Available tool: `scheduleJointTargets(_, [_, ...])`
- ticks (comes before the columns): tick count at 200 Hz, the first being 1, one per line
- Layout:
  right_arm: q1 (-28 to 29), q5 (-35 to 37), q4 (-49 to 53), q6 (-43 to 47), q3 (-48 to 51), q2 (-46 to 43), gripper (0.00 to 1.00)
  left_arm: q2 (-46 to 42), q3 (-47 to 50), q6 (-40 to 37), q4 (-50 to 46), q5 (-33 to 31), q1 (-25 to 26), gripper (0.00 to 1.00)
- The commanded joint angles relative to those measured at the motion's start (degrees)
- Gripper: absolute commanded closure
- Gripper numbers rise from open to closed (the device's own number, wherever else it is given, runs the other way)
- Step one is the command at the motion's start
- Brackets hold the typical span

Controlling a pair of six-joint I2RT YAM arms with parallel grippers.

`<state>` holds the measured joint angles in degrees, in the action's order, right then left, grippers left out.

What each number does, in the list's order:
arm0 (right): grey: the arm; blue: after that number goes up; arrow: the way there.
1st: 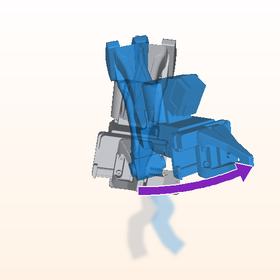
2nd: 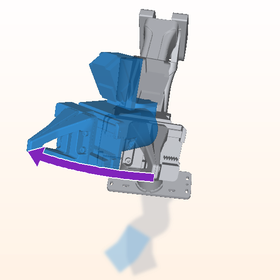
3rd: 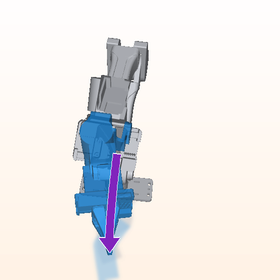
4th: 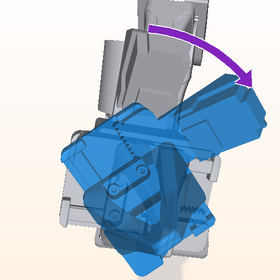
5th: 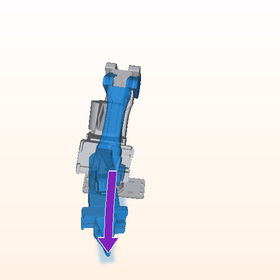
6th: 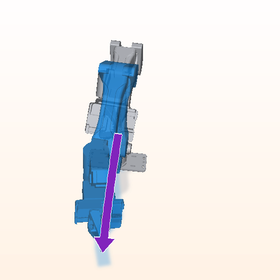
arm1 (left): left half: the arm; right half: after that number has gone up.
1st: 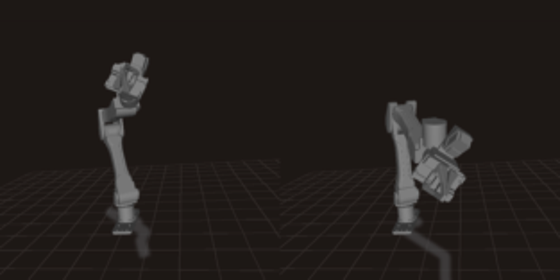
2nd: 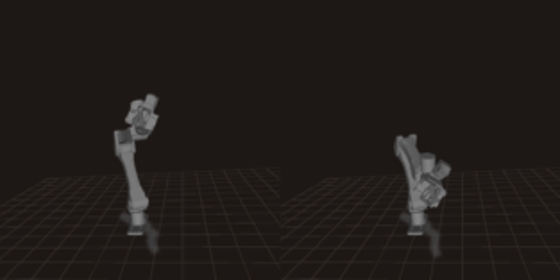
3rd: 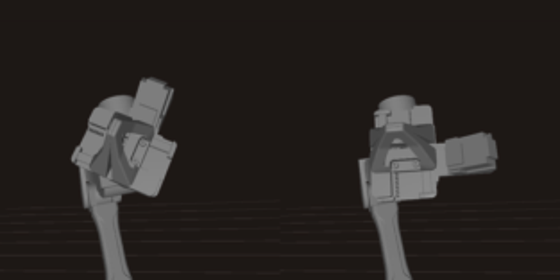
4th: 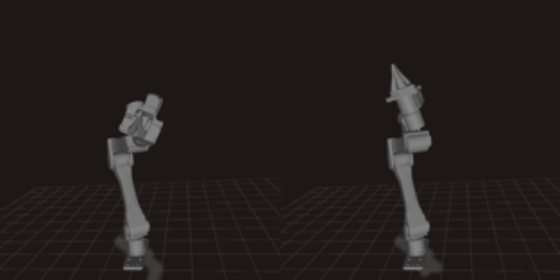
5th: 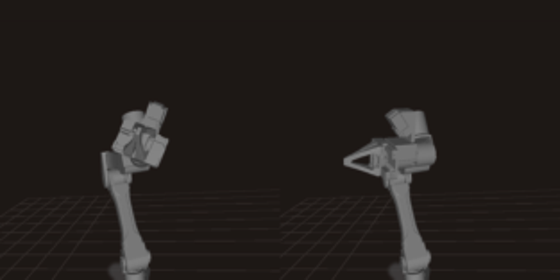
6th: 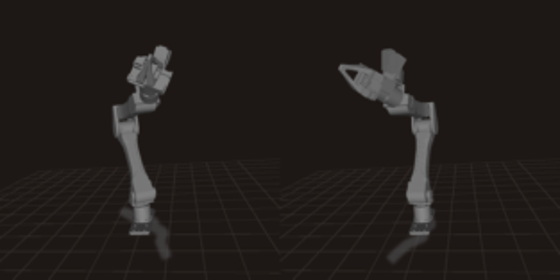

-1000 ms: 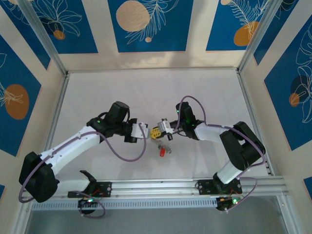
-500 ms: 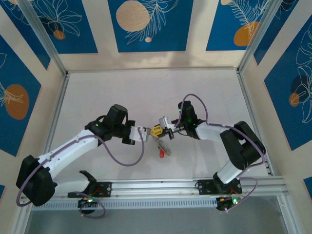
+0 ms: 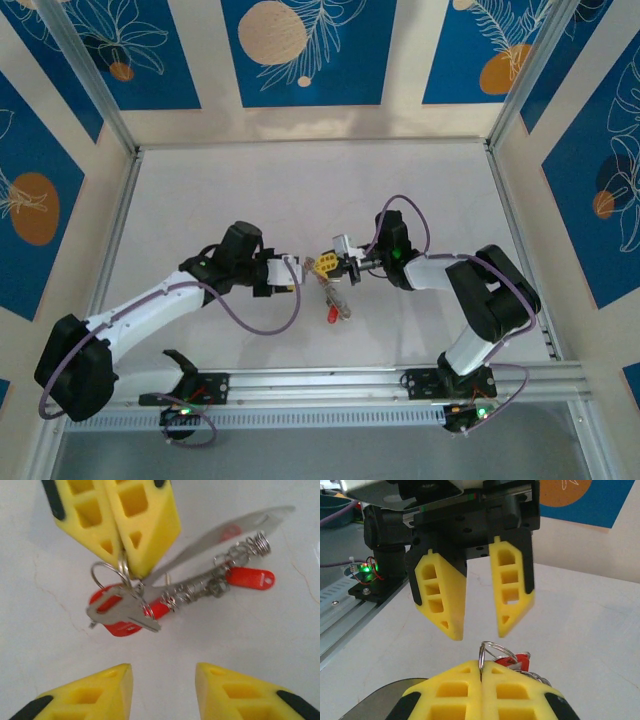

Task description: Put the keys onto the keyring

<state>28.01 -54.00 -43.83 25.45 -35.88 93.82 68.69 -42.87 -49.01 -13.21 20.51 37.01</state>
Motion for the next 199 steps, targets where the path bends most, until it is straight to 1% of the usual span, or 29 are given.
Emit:
scheduleJointTargets(1, [0.05, 0.07, -1.77, -2.21, 0.44, -0.15, 1.0, -1.11, 0.43, 6.18, 6.35, 2.24, -0.35, 0.54])
scheduleJointTargets(14, [0.11, -0.22, 0.81, -1.21, -0.03, -0.91, 1.0, -1.87, 0.01, 6.64, 7.47, 2.5, -0.37, 0.48])
scheduleJointTargets(20, [0.24, -0.41, 2.52, -0.22, -0.3, -1.34, 1.0, -1.97, -0.31, 6.48, 7.67, 2.74, -0.39, 0.47])
scheduleJointTargets(48, [1.06, 0.14, 10.22, 4.13, -1.53, -2.76, 1.0, -0.65, -2.92, 4.0, 5.08, 5.03, -0.33, 0.46])
scheduleJointTargets(72, [1.25, 0.46, 10.86, 3.99, -1.82, -3.12, 1.0, 1.15, -5.03, -0.99, 1.23, 7.58, -0.32, 0.46])
scheduleJointTargets(84, [1.34, 0.47, 11.23, 4.06, -1.96, -3.16, 1.0, 2.11, -5.61, -2.82, 0.25, 7.53, -0.36, 0.46])
scheduleJointTargets(107, [1.69, 0.38, 14.1, 5.81, -2.91, -3.44, 1.0, 4.28, -6.28, -6.05, -2.01, 6.92, -0.36, 0.48])
scheduleJointTargets(125, [1.87, 0.39, 15.38, 6.45, -3.08, -3.86, 1.0, 5.68, -6.67, -7.64, -4.0, 8.05, -0.32, 0.51])
scheduleJointTargets(139, [1.87, 0.59, 15.45, 6.73, -3.05, -4.15, 1.0, 6.67, -6.4, -7.94, -5.03, 8.67, -0.36, 0.52])
scheduleJointTargets(199, [1.98, 0.78, 15.89, 6.78, -3.23, -4.11, 1.0, 7.34, -5.11, -5.4, -0.33, 8.99, -0.3, 0.59])
